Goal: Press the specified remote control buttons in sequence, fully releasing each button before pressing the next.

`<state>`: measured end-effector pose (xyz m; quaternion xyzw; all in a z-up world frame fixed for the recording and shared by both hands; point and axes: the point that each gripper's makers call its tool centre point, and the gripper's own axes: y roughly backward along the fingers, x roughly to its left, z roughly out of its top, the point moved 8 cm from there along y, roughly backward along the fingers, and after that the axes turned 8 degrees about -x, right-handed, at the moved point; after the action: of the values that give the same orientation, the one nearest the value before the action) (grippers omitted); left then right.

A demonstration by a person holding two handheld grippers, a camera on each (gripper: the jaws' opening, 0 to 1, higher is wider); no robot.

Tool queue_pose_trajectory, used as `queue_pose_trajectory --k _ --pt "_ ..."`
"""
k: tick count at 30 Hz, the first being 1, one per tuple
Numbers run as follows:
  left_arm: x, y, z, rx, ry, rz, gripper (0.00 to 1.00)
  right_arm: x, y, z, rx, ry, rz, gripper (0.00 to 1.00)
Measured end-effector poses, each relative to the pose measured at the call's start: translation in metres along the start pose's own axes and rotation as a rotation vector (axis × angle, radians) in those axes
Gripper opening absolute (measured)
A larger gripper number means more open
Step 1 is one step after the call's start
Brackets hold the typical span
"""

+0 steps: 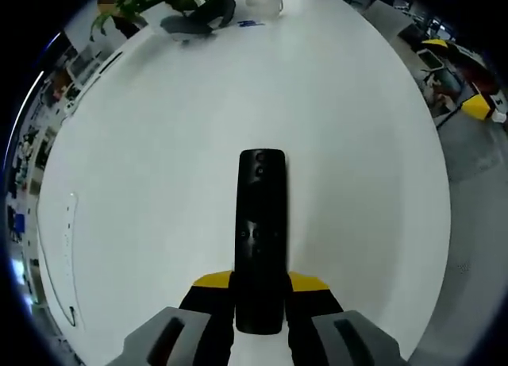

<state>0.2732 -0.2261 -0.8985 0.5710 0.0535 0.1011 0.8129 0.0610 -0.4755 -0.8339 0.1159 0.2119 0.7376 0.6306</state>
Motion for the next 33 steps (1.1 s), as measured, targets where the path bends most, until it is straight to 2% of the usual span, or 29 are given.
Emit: queue_pose_trajectory --k 10,16,22,28,31,33 --pt "-0.012 0.0 -0.002 -0.002 0.023 0.007 0.23 0.002 0.0 -0.001 0.011 -0.008 0.02 0.47" --pt "-0.028 0.001 -0.004 -0.01 0.009 0.006 0.23 0.003 0.001 -0.003 0.035 -0.03 0.044 0.35" --pt "-0.044 0.001 -0.002 0.017 0.003 0.003 0.23 0.004 0.001 -0.004 0.049 -0.042 0.066 0.23" --pt "-0.052 0.003 -0.005 0.013 -0.001 -0.002 0.23 0.005 0.002 -0.005 0.065 -0.048 0.079 0.11" --pt "-0.058 0.003 -0.005 0.013 -0.002 -0.002 0.23 0.01 0.002 -0.006 0.087 -0.06 0.12 0.04" --pt "-0.06 0.003 -0.005 0.013 0.004 -0.001 0.23 0.01 0.002 -0.005 0.079 -0.051 0.117 0.02"
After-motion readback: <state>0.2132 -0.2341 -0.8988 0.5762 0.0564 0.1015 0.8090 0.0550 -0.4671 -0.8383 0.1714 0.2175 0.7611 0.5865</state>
